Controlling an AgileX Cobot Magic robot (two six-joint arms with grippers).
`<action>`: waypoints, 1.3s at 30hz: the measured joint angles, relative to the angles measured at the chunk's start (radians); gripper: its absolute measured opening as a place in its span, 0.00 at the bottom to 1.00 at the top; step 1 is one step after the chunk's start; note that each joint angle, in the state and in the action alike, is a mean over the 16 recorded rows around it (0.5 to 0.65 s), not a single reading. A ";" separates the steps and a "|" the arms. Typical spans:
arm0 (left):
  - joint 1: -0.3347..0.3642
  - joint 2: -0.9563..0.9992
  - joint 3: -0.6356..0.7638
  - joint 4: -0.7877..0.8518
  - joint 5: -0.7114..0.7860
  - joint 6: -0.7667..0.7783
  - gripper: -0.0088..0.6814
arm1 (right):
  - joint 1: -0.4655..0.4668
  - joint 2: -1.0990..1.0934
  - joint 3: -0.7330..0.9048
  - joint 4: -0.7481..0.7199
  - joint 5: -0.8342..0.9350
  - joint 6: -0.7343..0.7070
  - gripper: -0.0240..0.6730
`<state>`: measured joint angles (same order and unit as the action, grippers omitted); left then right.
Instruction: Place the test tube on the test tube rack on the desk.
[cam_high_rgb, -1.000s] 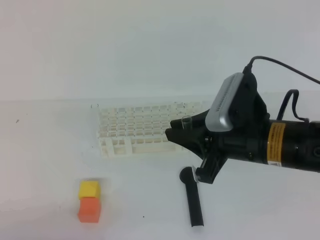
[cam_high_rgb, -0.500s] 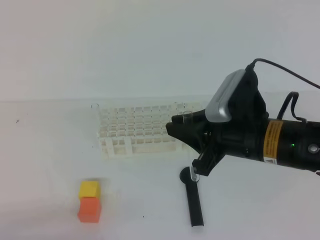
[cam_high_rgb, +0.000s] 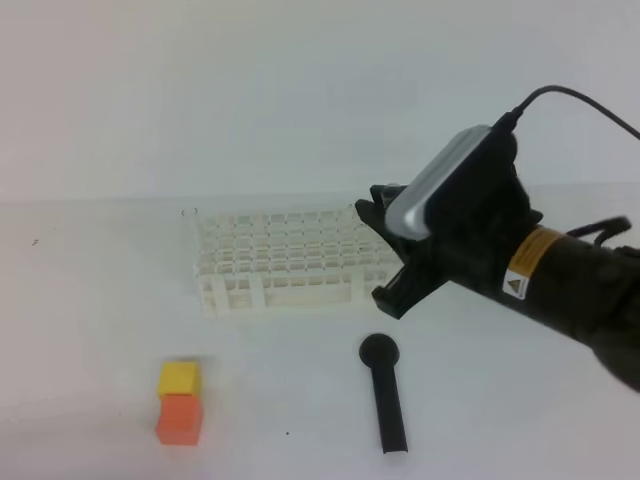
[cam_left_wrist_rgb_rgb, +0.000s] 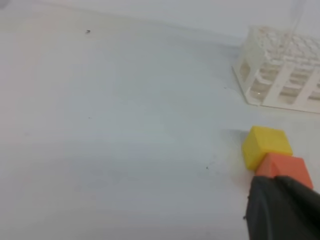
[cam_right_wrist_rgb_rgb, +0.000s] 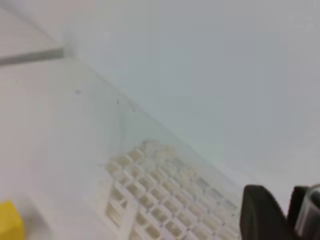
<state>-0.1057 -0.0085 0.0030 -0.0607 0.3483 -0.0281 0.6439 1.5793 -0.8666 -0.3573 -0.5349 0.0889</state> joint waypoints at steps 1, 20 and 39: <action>0.004 0.000 0.000 0.000 0.000 0.000 0.01 | 0.012 0.004 -0.001 0.061 0.003 -0.062 0.19; 0.018 0.000 0.000 0.001 0.000 -0.001 0.01 | 0.120 0.311 -0.336 0.465 -0.073 -0.271 0.19; 0.017 -0.012 0.023 0.002 -0.019 -0.001 0.01 | 0.179 0.625 -0.672 0.386 -0.129 -0.204 0.19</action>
<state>-0.0883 -0.0205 0.0258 -0.0587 0.3291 -0.0294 0.8233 2.2039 -1.5385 0.0291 -0.6635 -0.1147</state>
